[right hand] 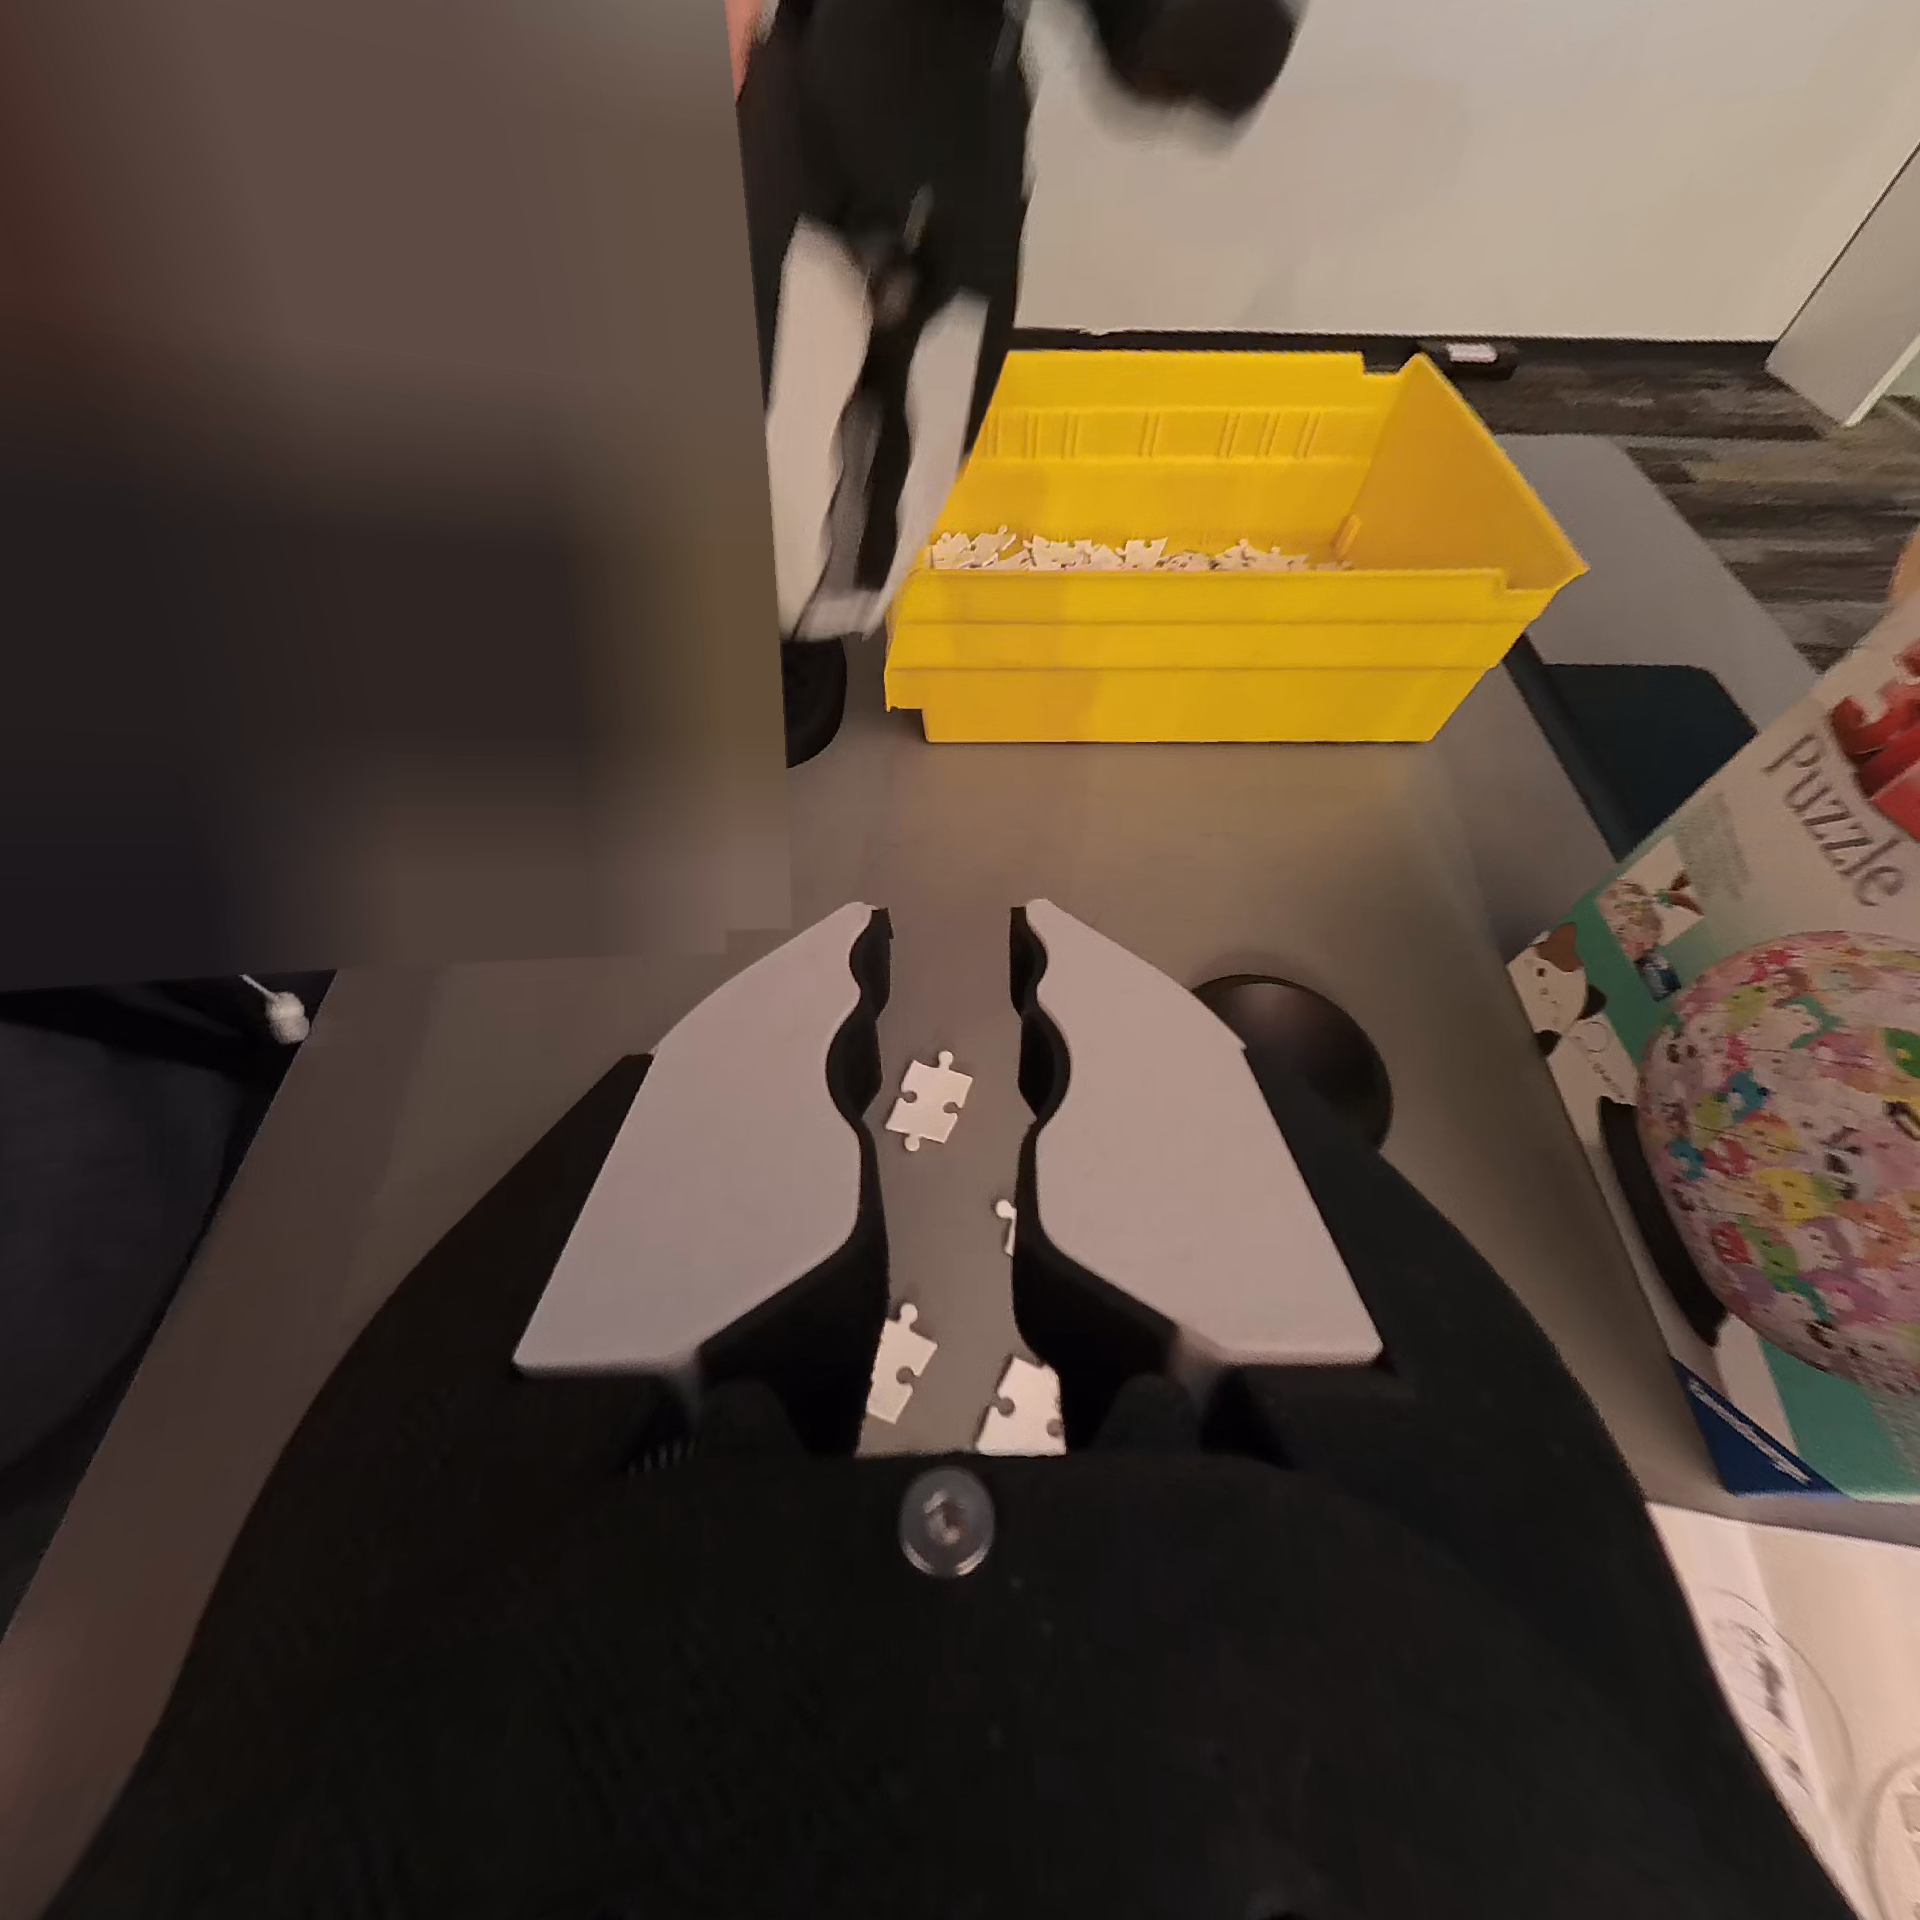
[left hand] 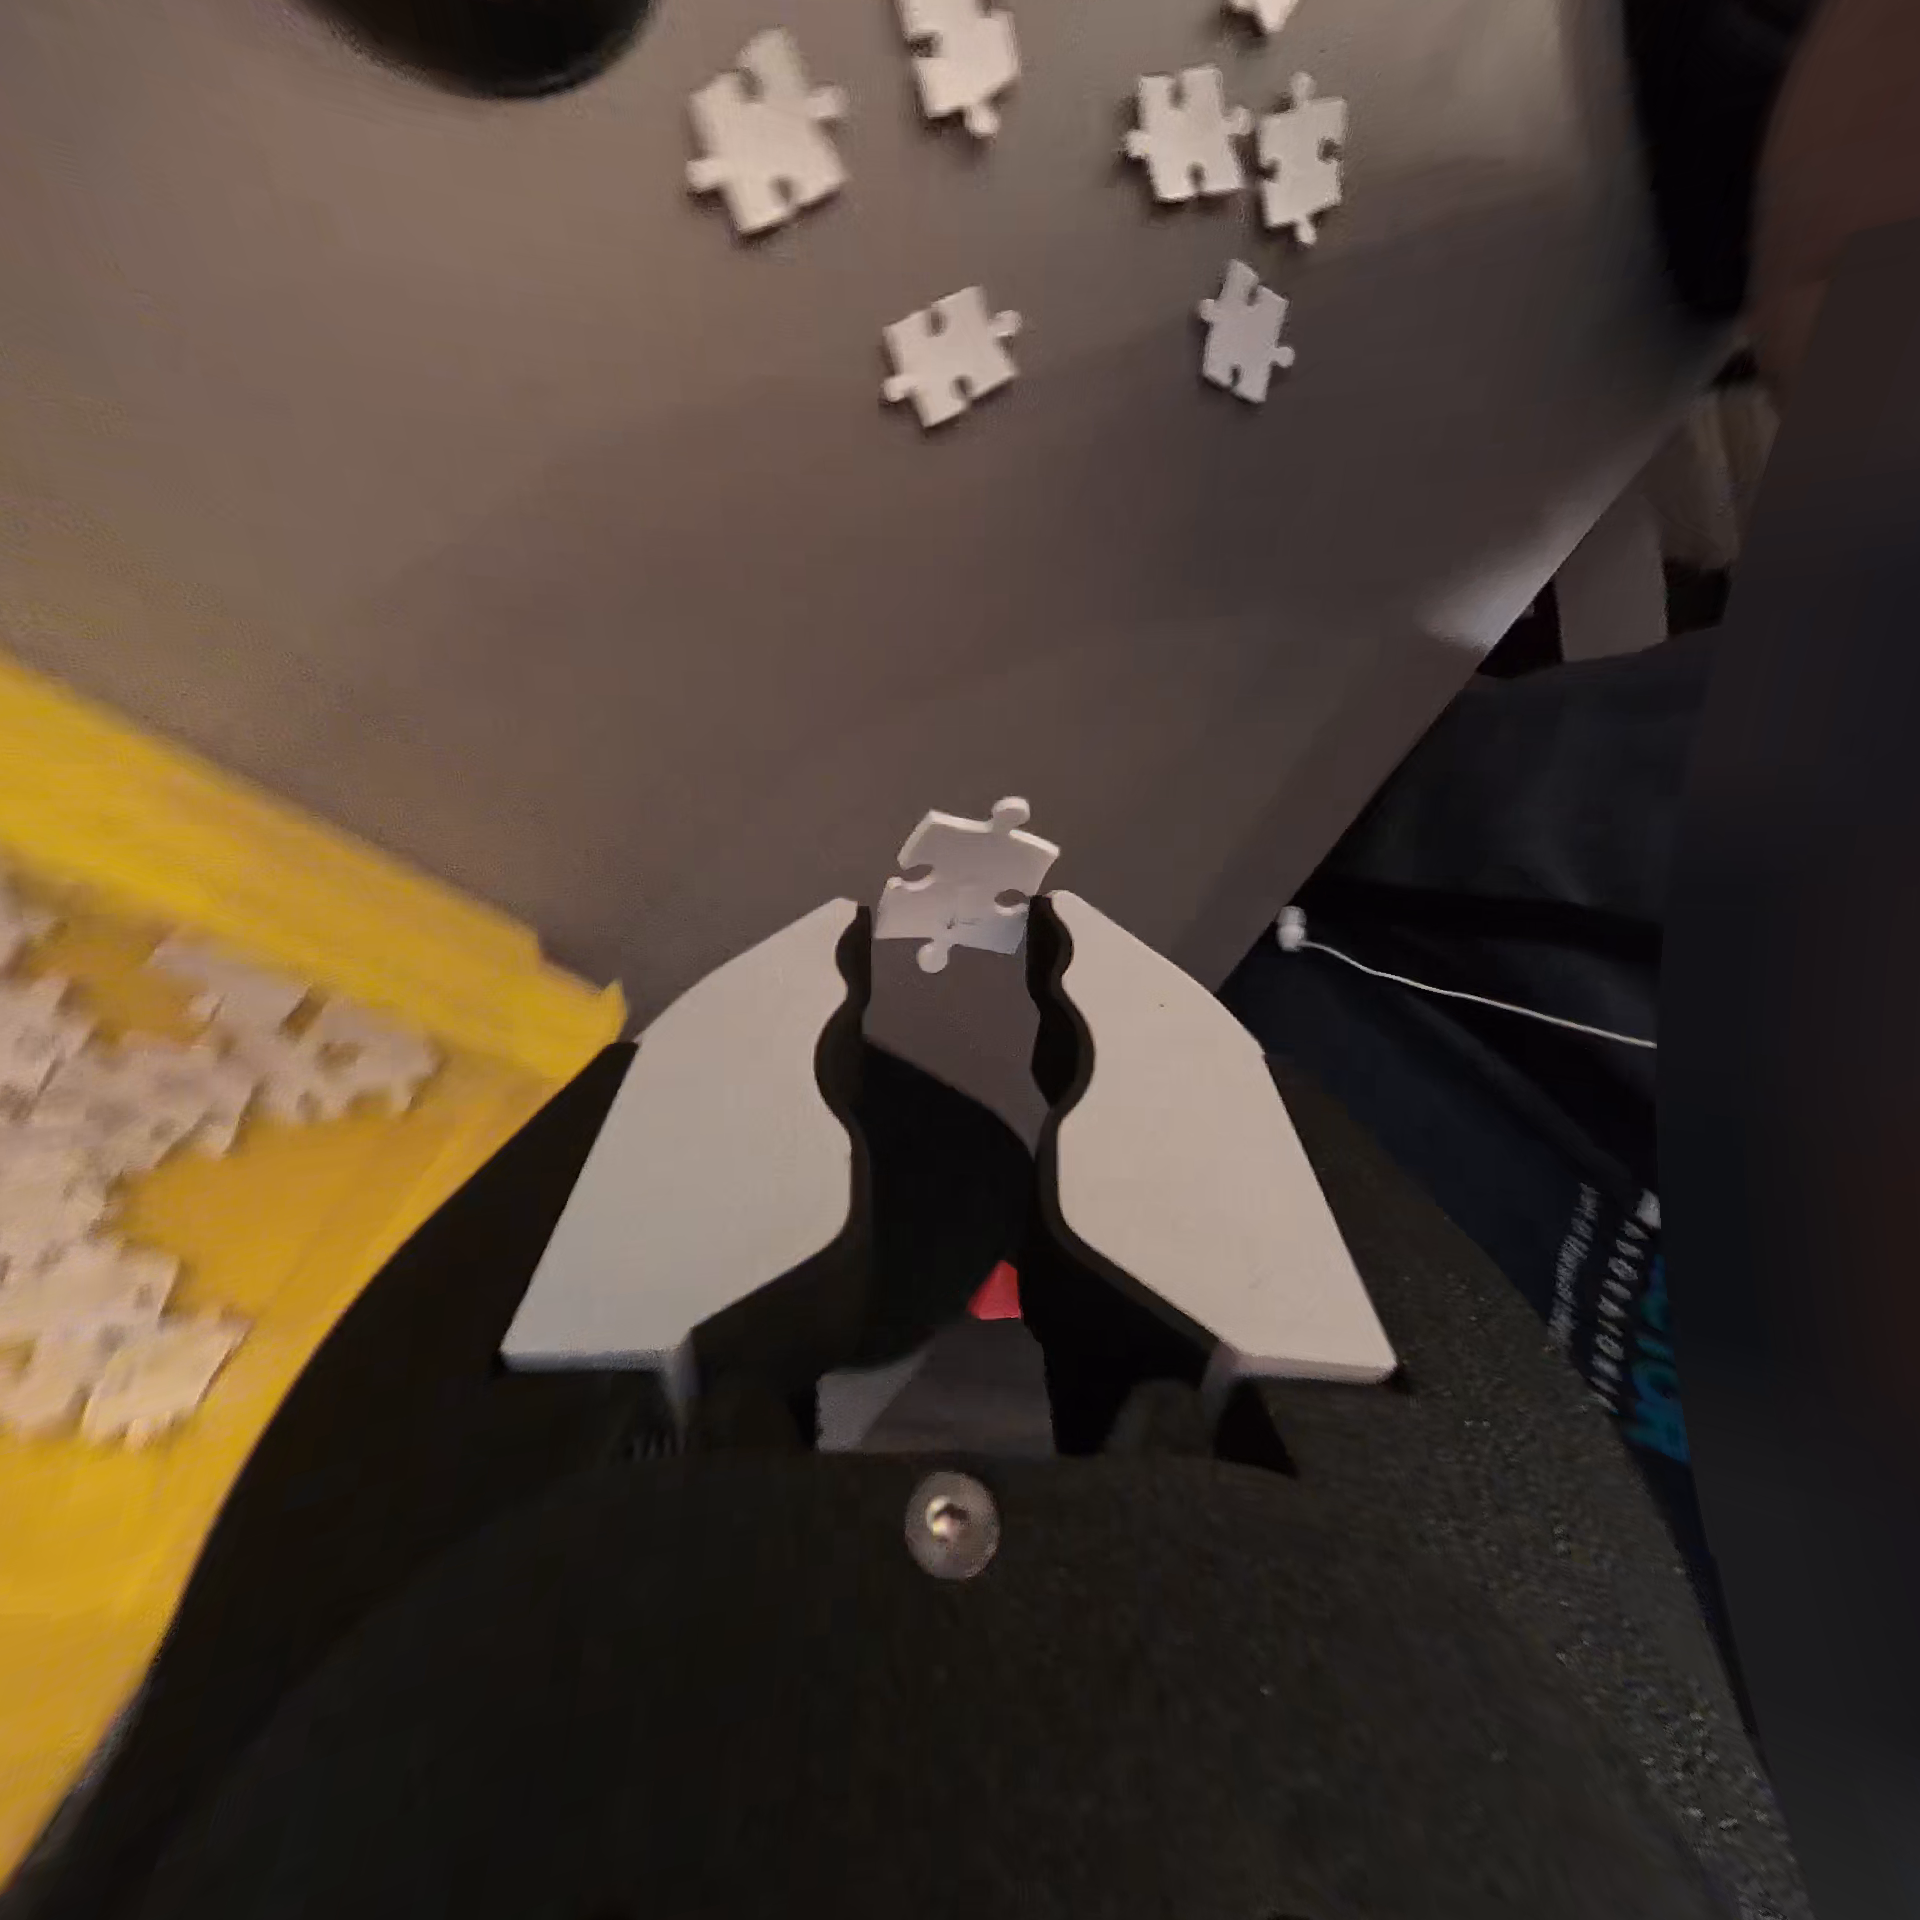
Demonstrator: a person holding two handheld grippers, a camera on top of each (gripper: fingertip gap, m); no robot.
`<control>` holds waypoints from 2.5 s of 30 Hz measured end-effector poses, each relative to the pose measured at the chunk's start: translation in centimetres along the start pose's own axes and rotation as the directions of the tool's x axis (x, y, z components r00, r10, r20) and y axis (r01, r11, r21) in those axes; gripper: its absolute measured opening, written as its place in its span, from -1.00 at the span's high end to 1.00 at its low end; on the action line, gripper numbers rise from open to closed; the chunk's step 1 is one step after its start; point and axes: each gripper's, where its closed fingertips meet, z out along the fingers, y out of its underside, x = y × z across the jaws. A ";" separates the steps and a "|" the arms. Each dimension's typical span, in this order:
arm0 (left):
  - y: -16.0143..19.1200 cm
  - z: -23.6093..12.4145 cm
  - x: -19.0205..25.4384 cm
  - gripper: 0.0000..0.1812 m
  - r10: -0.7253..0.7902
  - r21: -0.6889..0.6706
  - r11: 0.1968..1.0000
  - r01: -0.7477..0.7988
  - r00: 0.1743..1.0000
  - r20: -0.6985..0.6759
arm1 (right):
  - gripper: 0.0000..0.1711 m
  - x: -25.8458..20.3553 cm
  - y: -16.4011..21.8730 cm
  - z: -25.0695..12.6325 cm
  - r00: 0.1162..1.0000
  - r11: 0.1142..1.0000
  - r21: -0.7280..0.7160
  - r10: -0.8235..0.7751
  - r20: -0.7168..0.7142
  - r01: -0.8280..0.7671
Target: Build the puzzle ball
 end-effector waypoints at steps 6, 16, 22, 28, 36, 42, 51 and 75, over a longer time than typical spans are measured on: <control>-1.2 9.3 0.7 0.69 0.152 -0.094 0.985 -0.145 0.986 0.072 | 0.73 -0.6 0.3 -2.1 1.000 0.998 -0.057 -0.030 0.002 0.030; -1.4 12.4 -2.2 0.69 0.109 -0.182 0.980 -0.078 0.980 0.167 | 0.73 -3.2 1.5 -3.3 0.989 0.976 -0.175 -0.111 0.097 0.127; -1.3 11.0 -1.5 0.61 0.010 -0.163 0.987 0.001 0.998 0.063 | 0.73 -3.0 1.7 -3.5 0.990 0.976 -0.179 -0.108 0.097 0.124; -1.6 9.6 -2.6 0.64 0.041 -0.106 0.994 -0.031 0.995 0.091 | 0.73 -2.8 1.6 -3.7 0.990 0.977 -0.176 -0.110 0.090 0.124; -1.4 1.1 -3.5 0.75 0.025 0.160 0.985 -0.062 0.975 0.220 | 0.72 -2.4 2.0 -3.5 0.992 0.977 -0.180 -0.099 0.079 0.112; 4.8 -5.4 -10.9 0.73 0.014 0.119 0.991 -0.063 0.928 0.373 | 0.72 -1.5 2.4 -3.2 0.996 0.981 -0.177 -0.069 0.063 0.079; 5.9 0.1 -17.7 0.53 0.421 -0.133 0.905 -0.403 0.808 0.412 | 0.72 -0.1 4.0 -1.9 1.000 0.977 -0.211 -0.004 0.027 0.009; 4.1 4.0 -18.6 0.59 0.606 -0.178 0.795 -0.580 0.768 0.207 | 0.72 0.7 4.8 -2.7 0.999 0.975 -0.218 0.039 -0.012 -0.040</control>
